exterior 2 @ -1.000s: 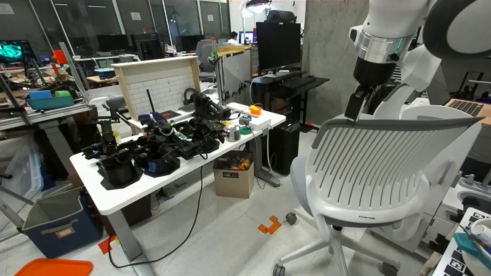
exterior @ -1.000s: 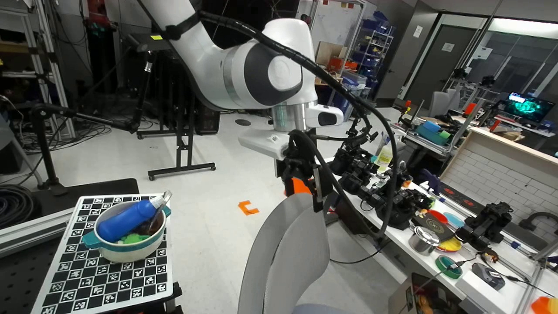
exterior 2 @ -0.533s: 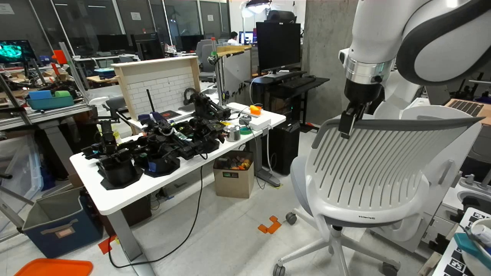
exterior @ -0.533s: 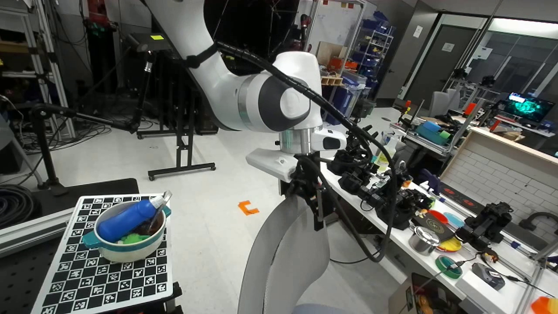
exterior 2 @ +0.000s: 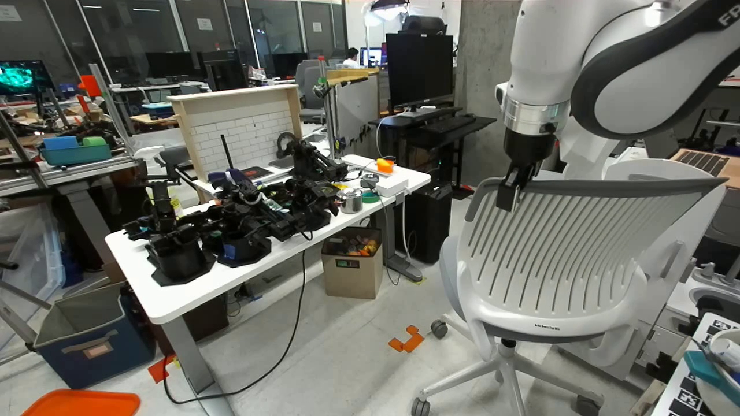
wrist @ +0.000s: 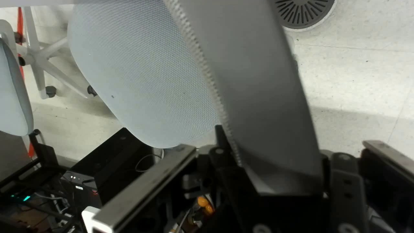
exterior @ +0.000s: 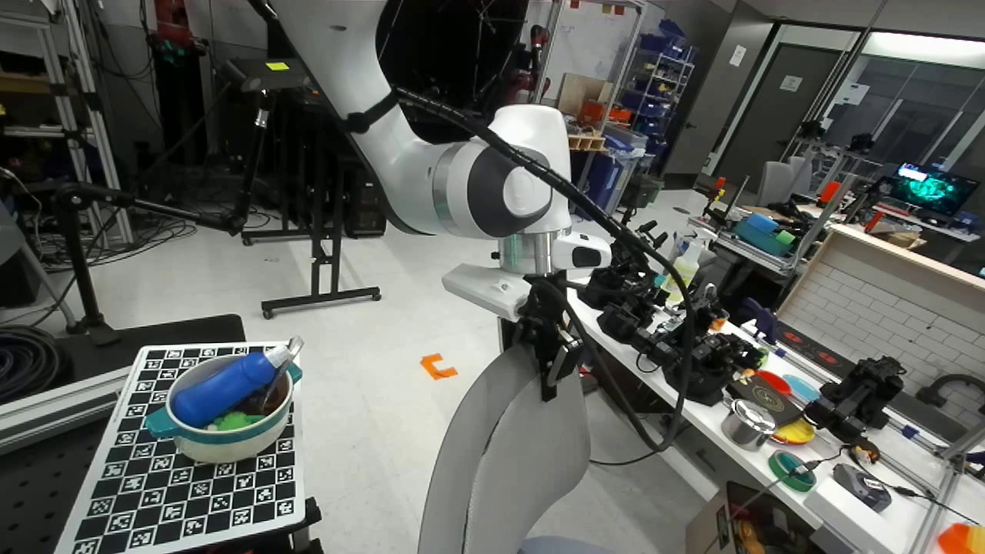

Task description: Rotate the grey chair.

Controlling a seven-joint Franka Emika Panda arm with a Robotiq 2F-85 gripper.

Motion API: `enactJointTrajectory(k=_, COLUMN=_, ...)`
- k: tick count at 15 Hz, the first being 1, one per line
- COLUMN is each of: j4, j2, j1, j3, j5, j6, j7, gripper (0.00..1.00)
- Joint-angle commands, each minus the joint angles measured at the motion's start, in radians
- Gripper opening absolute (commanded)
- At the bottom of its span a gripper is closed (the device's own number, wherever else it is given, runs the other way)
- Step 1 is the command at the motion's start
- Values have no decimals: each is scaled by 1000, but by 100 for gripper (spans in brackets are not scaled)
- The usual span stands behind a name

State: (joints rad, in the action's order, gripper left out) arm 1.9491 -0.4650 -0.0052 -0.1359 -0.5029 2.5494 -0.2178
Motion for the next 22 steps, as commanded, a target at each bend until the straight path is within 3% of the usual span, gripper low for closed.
enactJointTrajectory(k=1, j4=-113, j2=-95, j1=30, j3=-17, j5=32, j6=-37, j7=9, gripper=1)
enactJointTrajectory(k=12, j4=-448, j2=-332, j1=103, j3=-9, j5=8, j6=-84, j7=72, gripper=4)
enactJointTrajectory(k=22, j4=-472, j2=-339, j1=206, j3=-1, j5=-31, j6=-61, j7=62, gripper=4)
